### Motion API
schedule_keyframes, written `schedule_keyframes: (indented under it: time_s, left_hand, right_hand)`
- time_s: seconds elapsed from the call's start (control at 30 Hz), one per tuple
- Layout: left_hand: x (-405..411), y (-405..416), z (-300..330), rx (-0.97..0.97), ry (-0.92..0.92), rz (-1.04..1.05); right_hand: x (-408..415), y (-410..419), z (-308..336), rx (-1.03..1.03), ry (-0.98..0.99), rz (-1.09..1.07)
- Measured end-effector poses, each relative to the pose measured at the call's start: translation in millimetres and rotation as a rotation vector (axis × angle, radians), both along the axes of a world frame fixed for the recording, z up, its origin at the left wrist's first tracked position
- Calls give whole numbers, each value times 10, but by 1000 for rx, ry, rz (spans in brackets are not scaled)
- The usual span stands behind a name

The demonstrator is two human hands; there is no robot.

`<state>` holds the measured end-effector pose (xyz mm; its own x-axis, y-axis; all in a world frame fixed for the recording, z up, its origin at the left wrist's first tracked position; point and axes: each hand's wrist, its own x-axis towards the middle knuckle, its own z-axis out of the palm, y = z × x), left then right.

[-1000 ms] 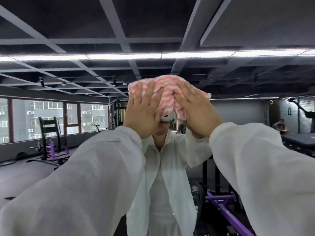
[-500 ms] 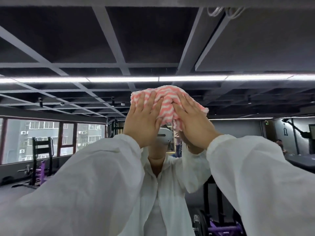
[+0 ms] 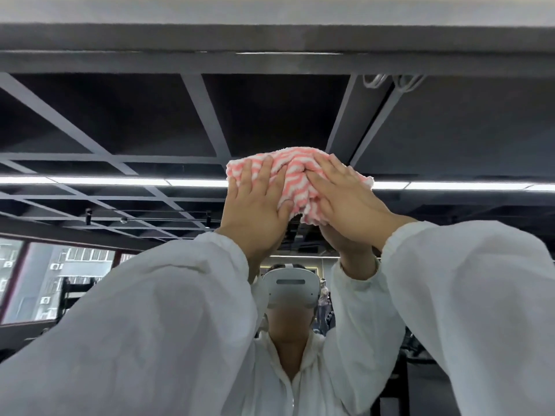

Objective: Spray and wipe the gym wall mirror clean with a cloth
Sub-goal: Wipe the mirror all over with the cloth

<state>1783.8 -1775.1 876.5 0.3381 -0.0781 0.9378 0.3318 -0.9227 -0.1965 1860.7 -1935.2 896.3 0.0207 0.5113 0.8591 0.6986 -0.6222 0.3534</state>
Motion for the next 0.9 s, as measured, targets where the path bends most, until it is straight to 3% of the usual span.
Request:
schedule_keyframes:
  time_s: [0.37,0.6,0.9]
  left_hand:
    - [115,-218,-264,136,12,-31]
    - [87,-54,-1080,232,74,-150]
    - [-91,179,-2335,265,154,-131]
  right_hand:
    - [174,-222,-408,74,-107,-54]
    - [203,-169,-1291,28,-107,-3]
    - [127,-71,-2496,-53,-178,76]
